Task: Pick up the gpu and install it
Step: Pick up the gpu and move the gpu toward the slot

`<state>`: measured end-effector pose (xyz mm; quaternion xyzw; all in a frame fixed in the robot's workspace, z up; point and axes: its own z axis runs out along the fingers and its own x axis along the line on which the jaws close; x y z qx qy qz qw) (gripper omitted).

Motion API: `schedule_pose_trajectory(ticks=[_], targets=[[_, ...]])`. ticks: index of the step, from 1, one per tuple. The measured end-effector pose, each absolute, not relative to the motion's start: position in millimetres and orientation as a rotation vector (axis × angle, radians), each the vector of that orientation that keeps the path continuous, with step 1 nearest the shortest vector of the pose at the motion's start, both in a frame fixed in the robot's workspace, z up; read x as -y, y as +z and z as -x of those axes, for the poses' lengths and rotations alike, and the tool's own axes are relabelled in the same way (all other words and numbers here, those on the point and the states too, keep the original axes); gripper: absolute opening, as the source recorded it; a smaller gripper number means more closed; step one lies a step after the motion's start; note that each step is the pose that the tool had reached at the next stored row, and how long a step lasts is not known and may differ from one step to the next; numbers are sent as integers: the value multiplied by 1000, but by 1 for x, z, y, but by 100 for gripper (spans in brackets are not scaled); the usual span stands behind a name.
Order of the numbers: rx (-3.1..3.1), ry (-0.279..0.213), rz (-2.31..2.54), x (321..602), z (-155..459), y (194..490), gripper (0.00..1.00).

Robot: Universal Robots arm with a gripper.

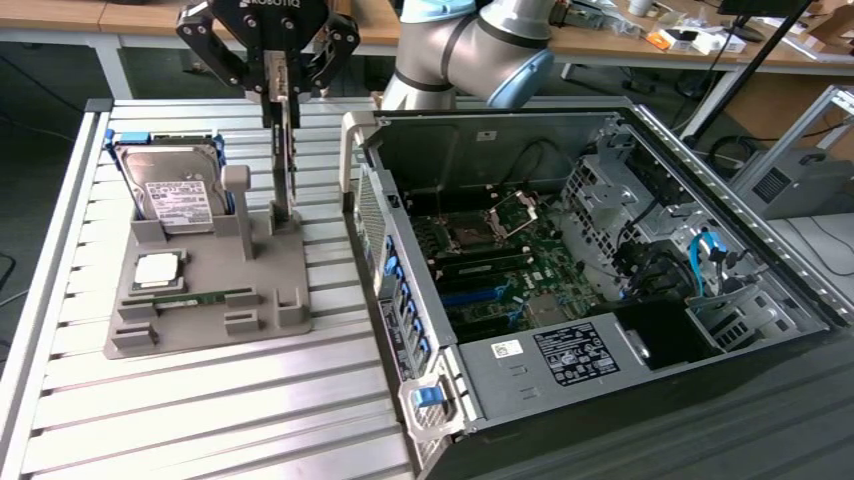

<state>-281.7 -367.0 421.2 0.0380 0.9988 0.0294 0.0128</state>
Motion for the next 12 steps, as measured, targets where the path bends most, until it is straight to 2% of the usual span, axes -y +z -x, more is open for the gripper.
schedule_pose_trajectory(ticks=[12], targets=[[-3112, 92, -118, 368, 274, 421, 27]])
